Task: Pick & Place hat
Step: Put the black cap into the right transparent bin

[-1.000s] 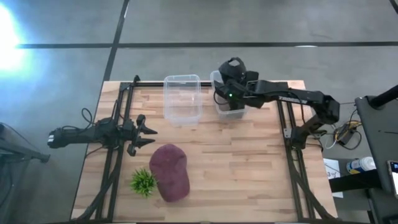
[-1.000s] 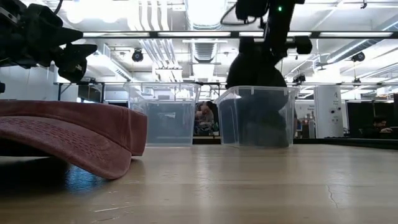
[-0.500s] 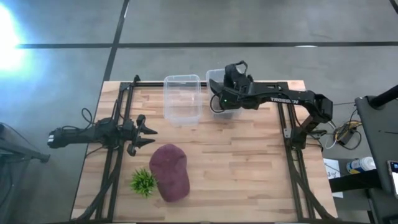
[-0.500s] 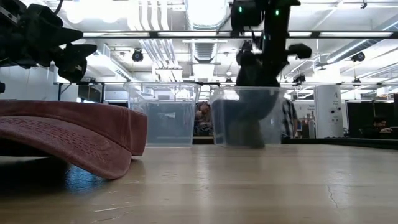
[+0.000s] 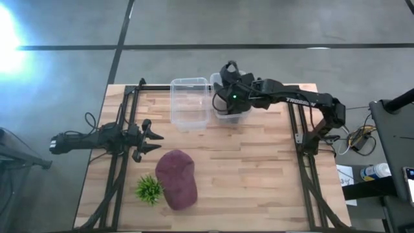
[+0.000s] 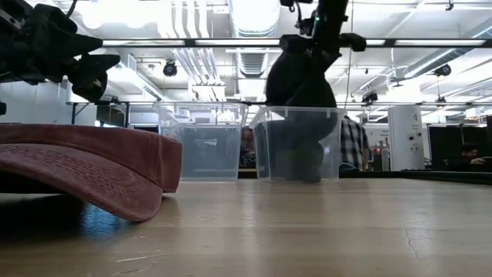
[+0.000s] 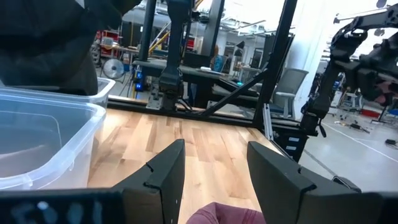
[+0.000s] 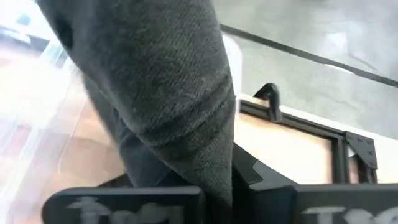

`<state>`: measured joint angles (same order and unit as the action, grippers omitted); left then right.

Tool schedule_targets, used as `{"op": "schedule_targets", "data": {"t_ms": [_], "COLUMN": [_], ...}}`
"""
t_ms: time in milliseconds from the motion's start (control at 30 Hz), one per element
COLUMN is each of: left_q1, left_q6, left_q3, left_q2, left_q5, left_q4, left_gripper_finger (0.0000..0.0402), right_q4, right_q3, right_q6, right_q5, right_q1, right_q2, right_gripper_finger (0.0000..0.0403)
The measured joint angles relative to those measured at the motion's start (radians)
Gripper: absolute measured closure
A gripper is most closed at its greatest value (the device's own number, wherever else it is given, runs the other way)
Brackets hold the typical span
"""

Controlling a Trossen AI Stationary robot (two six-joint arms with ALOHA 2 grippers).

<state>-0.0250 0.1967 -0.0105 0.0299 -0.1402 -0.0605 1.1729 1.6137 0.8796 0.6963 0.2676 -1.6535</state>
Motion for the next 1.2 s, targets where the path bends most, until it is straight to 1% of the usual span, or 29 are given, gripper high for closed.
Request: {"op": "schedule_targets", "data": {"t_ms": [133,267,367,533,633,700,833,967,1067,1200], "left_q1": [0.0,0.0,0.0,0.0,0.0,0.0,0.0,0.0,0.0,0.0], "left_q6": [0.017,0.023,0.023,0.024,0.028,0.039,0.042,0.04,0.04,0.036], "left_q3": [0.0,0.0,0.0,0.0,0.0,0.0,0.0,0.0,0.0,0.0], "left_q2": [0.0,0.0,0.0,0.0,0.0,0.0,0.0,0.0,0.0,0.0], "left_q5": [0.0,0.0,0.0,0.0,0.0,0.0,0.0,0.0,0.0,0.001], "left_q4": [-0.001,-0.011,-0.018,-0.02,-0.022,-0.022,-0.022,-0.023,-0.024,-0.027], "left_gripper_finger": [0.0234,0.0234,0.0234,0.0234,0.0234,0.0234,0.0234,0.0234,0.0234,0.0234], "right_q4": [0.005,0.11,0.179,0.175,0.18,0.18,0.178,0.178,0.174,0.155], "right_q3": [0.043,0.081,0.102,0.12,0.142,0.161,0.199,0.259,0.315,0.395], "right_q6": [-0.017,0.035,0.018,-0.01,-0.017,-0.02,-0.012,-0.02,-0.041,-0.082], "right_q5": [-0.139,-0.151,-0.166,-0.208,-0.207,-0.184,-0.118,-0.104,-0.078,-0.052], "right_q1": [0.004,0.009,0.017,0.015,0.01,0.004,-0.017,-0.024,-0.034,-0.04], "right_q2": [-0.058,-0.137,-0.195,-0.263,-0.282,-0.277,-0.229,-0.176,-0.156,-0.158], "right_gripper_finger": [0.039,0.039,0.039,0.039,0.039,0.039,0.039,0.0387,0.0365,0.0311]}}
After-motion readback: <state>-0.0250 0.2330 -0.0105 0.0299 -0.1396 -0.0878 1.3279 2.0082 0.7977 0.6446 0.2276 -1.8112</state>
